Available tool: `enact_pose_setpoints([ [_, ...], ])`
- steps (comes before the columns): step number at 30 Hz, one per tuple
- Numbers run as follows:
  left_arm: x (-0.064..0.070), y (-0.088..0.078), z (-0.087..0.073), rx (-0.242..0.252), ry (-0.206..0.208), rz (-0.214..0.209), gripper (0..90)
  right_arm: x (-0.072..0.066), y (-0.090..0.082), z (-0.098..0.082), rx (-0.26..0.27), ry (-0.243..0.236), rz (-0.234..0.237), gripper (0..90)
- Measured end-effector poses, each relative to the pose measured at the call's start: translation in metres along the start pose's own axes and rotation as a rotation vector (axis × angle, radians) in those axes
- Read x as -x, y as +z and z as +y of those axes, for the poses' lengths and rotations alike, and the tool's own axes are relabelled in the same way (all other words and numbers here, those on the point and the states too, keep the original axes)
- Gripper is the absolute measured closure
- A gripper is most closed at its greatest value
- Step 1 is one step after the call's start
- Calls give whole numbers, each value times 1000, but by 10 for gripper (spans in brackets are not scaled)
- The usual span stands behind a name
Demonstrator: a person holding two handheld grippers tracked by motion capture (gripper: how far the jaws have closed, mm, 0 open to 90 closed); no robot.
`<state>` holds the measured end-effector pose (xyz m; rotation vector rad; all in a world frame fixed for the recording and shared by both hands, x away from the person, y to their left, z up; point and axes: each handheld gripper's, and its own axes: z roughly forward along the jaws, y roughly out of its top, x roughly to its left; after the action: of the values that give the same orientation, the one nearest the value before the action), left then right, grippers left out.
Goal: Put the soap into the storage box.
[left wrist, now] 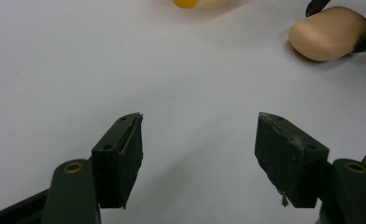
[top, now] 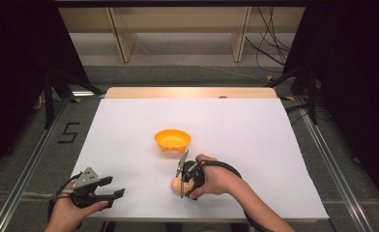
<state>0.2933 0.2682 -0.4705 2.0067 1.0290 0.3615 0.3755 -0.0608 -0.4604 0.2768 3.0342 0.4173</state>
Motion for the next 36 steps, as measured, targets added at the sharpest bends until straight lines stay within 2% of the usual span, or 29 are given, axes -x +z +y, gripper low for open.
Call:
enact_pose_setpoints([
  [1, 0, 0, 0, 1, -3, 0, 321, -2, 1, 1, 9, 25, 7, 293],
  [2, 0, 0, 0, 1, -1, -1, 321, -2, 1, 2, 6, 28, 7, 294],
  [4, -1, 0, 0, -6, 6, 1, 321, -2, 2, 2, -1, 25, 5, 296],
  [5, -1, 0, 0, -10, 10, 5, 321, 1, 3, 2, -6, -9, 4, 297],
  [6, -1, 0, 0, -11, 11, 4, 321, 1, 4, 2, -11, -11, 2, 299],
  [7, -1, 0, 0, -11, 12, 4, 321, 0, 4, 2, -25, 18, 5, 302],
  [8, 0, 0, 0, -11, -3, 5, 321, 0, 6, 3, -13, -1, 4, 305],
  [10, -1, 0, 0, -7, 7, 0, 321, 1, 6, 3, -10, -9, 8, 310],
  [13, 0, 1, 0, -3, 3, 1, 321, 1, 6, 3, -8, -5, 10, 314],
  [14, 0, 1, 0, -15, -13, -10, 321, -1, 7, 4, -1, 29, 23, 315],
  [15, 0, 1, 0, -16, -13, -10, 321, -1, 7, 5, -2, 30, 23, 316],
  [17, 0, 1, 0, -16, -12, -9, 321, -1, 7, 5, -4, 28, 16, 316],
  [18, -1, 0, 0, -18, 9, -3, 321, 0, 6, 4, -24, 27, 10, 317],
  [21, -1, 0, 0, -18, 7, -4, 321, 0, 6, 5, -17, 20, 13, 317],
  [22, 0, 1, 0, -14, 3, -5, 321, -1, 7, 6, -9, 39, 22, 314],
  [24, 0, 1, 0, -15, -9, -7, 321, 3, 7, 6, -15, -5, 15, 308],
  [25, 0, 1, 0, -15, -9, -7, 321, 3, 7, 6, -15, -5, 15, 308],
  [26, 0, 1, 0, -14, 1, -6, 321, 1, 7, 6, -18, 22, 14, 302],
  [28, 0, 1, 0, -14, -14, -9, 321, 1, 7, 7, -23, 22, 13, 303],
  [29, 0, 1, 0, -14, -14, -9, 321, 1, 7, 7, -23, 22, 13, 303],
  [30, -1, 1, 0, -18, 7, -5, 321, 1, 7, 7, -28, 22, 15, 308],
  [36, 0, 1, 0, -14, -4, -8, 321, 0, 7, 7, -24, 28, 1, 328],
])
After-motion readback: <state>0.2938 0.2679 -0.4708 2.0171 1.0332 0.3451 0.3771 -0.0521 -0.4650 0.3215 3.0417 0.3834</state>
